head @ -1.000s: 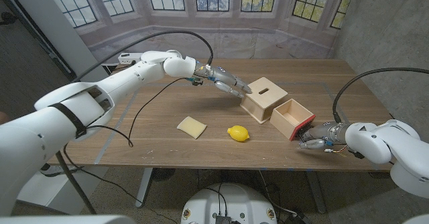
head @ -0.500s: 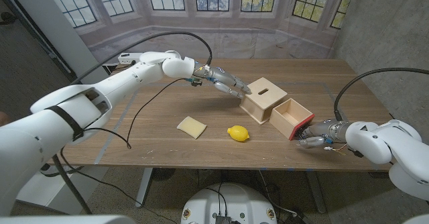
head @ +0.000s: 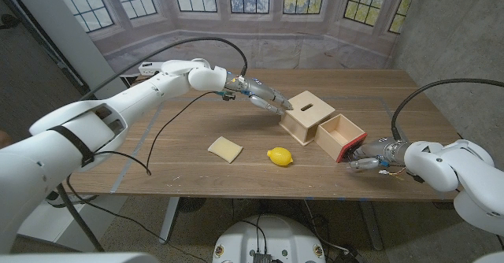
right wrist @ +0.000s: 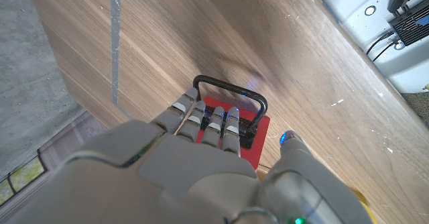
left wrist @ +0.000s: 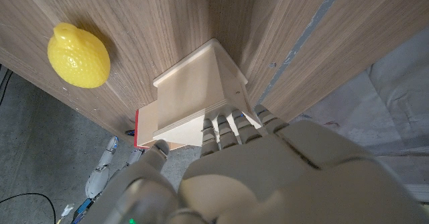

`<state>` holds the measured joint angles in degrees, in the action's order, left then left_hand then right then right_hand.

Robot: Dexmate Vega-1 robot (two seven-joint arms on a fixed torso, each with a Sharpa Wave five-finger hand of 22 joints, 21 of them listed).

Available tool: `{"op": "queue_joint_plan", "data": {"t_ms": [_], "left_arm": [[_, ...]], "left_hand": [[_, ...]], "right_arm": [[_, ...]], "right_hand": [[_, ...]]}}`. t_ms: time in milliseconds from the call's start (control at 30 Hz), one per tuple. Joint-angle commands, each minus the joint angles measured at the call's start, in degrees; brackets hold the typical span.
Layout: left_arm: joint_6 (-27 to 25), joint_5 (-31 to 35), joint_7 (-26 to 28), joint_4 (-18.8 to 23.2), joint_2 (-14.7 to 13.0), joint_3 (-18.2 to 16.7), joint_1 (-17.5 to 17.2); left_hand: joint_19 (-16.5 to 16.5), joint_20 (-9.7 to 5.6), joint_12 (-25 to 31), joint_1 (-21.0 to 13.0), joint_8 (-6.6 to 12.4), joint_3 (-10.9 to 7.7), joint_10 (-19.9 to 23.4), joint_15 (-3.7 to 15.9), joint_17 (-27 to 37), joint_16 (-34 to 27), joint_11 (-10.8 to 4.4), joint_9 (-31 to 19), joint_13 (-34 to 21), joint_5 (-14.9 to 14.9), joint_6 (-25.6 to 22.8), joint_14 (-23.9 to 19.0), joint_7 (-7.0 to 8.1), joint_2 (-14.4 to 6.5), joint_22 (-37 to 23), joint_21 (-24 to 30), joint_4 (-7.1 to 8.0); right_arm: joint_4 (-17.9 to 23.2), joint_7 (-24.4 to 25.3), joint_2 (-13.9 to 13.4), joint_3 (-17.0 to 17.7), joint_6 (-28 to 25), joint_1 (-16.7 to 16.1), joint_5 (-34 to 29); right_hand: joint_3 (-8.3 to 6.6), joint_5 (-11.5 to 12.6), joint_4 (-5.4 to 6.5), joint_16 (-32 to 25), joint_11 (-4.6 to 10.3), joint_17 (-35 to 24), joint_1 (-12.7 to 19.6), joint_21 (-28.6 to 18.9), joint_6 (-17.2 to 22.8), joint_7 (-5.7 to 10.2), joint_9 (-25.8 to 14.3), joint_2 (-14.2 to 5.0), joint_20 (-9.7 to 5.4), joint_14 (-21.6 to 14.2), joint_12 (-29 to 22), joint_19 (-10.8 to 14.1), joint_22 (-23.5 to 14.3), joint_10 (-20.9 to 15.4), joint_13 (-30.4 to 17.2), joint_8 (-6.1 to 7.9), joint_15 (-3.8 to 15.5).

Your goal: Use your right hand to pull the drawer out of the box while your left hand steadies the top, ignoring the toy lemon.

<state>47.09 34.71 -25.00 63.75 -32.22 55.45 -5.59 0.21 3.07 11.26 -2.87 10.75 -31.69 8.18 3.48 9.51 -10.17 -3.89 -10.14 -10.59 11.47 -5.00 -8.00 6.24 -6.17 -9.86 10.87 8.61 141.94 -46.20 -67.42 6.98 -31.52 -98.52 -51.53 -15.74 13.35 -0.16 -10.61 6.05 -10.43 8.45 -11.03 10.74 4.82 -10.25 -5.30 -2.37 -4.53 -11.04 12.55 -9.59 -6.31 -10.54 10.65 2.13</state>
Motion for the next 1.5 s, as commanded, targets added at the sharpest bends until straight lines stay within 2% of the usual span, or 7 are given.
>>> {"op": "queue_joint_plan", "data": {"t_ms": [33, 400, 833, 1500], "left_arm": [[-0.5, 0.4, 0.4, 1.1, -0.7, -0.8, -0.2], [0.2, 1.3, 1.7, -0.3, -0.2, -0.8, 0.7], [0.5, 2.1, 2.8, -0.3, -0.6, -1.0, 1.5], [-0.1, 1.9, 4.5, 1.4, -2.0, -2.7, 1.0]], "left_hand": [[0.1, 0.12, 0.0, 0.4, -0.22, -0.15, -0.4, -0.27, 0.2, 0.1, -0.02, -0.1, -0.1, 0.3, 0.4, 0.0, 0.11, -0.3, -0.1, 0.3, -0.36], [0.0, 0.90, -0.2, 0.3, -0.31, -0.25, -1.0, -0.35, 0.2, 0.2, 0.04, -0.1, -0.1, 0.3, 0.7, 0.6, 0.29, -0.4, -0.1, 0.2, -0.44], [0.1, 0.55, -0.1, 0.3, -0.30, -0.34, -1.1, -0.40, 0.2, 0.2, 0.00, -0.1, -0.1, 0.3, 0.8, 0.8, 0.30, -0.4, -0.1, 0.2, -0.52], [0.2, 0.59, -0.1, 0.2, -0.25, -0.42, -1.3, -0.35, 0.2, 0.1, 0.01, -0.1, -0.1, 0.3, 0.8, 0.9, 0.26, -0.3, -0.1, 0.3, -0.62]], "right_arm": [[0.4, -0.4, 1.0, 0.0, 1.0, 0.8, -0.5], [1.4, -1.6, 1.1, -1.3, 0.3, 2.4, -1.6], [1.4, -1.6, 0.7, -3.8, -0.1, 5.0, -1.6], [1.9, -0.2, -2.5, -7.9, -2.7, 8.5, -0.2]], "right_hand": [[-0.14, 0.3, -0.17, -0.3, 0.03, 0.0, -0.2, 0.1, 0.5, -0.01, -0.1, -0.02, -0.51, -0.2, -0.2, 0.5, 0.0, -0.4, -0.1, 0.15, 3.54], [-0.14, 0.3, -0.28, -0.3, 0.03, 0.0, -0.3, 0.1, 0.6, -0.01, -0.1, 0.13, -0.45, -0.3, -0.2, 0.5, 0.0, -0.5, -0.1, 0.15, 3.56], [-0.17, 0.3, -0.39, -0.3, 0.27, 0.0, -0.3, 0.1, 0.8, 0.03, -0.1, 0.23, -0.41, -0.4, -0.3, 0.6, 0.0, -0.7, -0.1, 0.19, 3.59], [-0.23, 0.3, -0.57, -0.3, 0.06, 0.0, -0.3, 0.1, 1.0, 0.03, -0.1, 0.34, -0.32, -0.5, -0.3, 0.7, 0.0, -0.9, -0.1, 0.21, 3.54]]}}
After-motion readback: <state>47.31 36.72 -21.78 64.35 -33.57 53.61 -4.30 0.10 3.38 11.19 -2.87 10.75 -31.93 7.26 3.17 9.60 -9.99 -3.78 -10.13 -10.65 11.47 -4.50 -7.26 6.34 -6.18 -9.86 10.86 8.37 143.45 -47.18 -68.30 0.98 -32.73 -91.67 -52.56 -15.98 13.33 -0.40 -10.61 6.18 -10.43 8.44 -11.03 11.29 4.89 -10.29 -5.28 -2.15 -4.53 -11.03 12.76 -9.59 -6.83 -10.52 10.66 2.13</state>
